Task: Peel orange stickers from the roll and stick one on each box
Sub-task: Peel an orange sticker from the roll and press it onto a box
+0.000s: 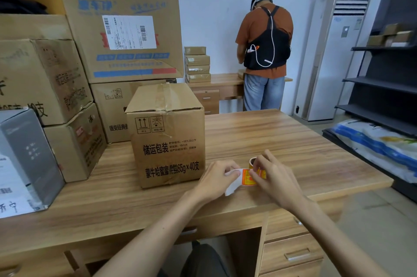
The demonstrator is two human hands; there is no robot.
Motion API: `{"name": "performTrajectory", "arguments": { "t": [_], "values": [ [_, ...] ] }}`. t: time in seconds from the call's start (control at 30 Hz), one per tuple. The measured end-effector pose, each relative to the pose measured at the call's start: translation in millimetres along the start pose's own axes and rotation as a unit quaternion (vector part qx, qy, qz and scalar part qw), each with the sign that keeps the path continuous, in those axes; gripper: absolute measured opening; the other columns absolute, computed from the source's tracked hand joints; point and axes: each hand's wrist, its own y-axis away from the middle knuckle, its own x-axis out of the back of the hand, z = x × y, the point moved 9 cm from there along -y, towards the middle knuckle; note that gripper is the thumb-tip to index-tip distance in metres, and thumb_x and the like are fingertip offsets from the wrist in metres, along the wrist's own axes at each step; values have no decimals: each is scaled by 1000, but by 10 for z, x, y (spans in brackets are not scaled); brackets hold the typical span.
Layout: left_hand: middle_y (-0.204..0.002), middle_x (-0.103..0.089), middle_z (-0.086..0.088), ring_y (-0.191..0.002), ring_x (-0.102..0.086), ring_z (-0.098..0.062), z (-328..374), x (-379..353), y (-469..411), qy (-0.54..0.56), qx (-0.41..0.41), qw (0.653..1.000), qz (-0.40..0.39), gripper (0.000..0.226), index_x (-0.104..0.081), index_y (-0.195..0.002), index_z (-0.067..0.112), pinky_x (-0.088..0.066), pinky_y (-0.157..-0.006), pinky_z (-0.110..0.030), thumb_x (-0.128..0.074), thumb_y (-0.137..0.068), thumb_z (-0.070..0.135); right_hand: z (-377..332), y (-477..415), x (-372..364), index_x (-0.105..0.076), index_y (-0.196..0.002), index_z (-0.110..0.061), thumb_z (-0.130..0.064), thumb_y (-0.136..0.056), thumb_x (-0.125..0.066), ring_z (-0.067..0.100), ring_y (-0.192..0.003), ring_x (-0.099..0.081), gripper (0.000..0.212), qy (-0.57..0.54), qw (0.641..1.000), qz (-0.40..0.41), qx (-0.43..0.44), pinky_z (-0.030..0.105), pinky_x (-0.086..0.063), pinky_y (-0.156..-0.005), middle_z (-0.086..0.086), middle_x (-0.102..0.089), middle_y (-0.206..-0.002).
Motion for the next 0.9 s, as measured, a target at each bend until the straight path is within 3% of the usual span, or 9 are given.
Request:
{"name": "performTrajectory", "arguments": {
  "t": [0.17, 0.3, 0.43, 0.63, 0.9],
  "values": [
    [-96, -72, 11, -92, -61, -2, 65, -29, 13, 28, -17, 999, -30, 19, -77, -98, 20, -44, -79, -19, -59, -100, 25, -64, 36, -107, -58, -89, -22, -43, -92, -61, 15, -71, -54, 21, -1, 1000, -18, -15, 36, -43, -60, -10, -49, -95],
    [-99, -71, 6, -96, -60, -10, 42, -44, 10, 35, -16, 998, -40, 17, -79, -101, 21, -46, -88, -32, -62, -98, 21, -16, 39, -117, -59, -82, -23, -47, -93, -61, 10, -69, -49, 26, -15, 999, -8, -47, 33, -38, -59, -12, -50, -90],
    [-89, -67, 13, -85, -53, -1, 62, -66, 21, 55, -23, 997, -53, 19, -80, -104, 20, -41, -78, -22, -62, -99, 18, 10, 57, -118, -55, -78, -28, -48, -93, -59, 14, -79, -60, 26, -27, 998, -18, -61, 35, -43, -66, -12, -56, -100],
    [-73, -59, 34, -77, -47, 5, 110, -85, 25, 40, -32, 997, -55, 19, -80, -106, 20, -32, -70, -11, -62, -100, 20, 44, 89, -102, -67, -86, -25, -47, -92, -60, 17, -86, -63, 24, -19, 996, -11, -81, 35, -43, -67, -15, -58, -107],
    [-83, -61, 19, -81, -54, 6, 103, -44, 26, 36, 0, 999, -16, 19, -79, -105, 23, -38, -73, -15, -61, -100, 27, 104, 137, -44, -61, -80, -25, -35, -88, -65, 12, -80, -58, 13, -82, 988, 17, -126, 34, -43, -69, -17, -59, -101]
  ]
}}
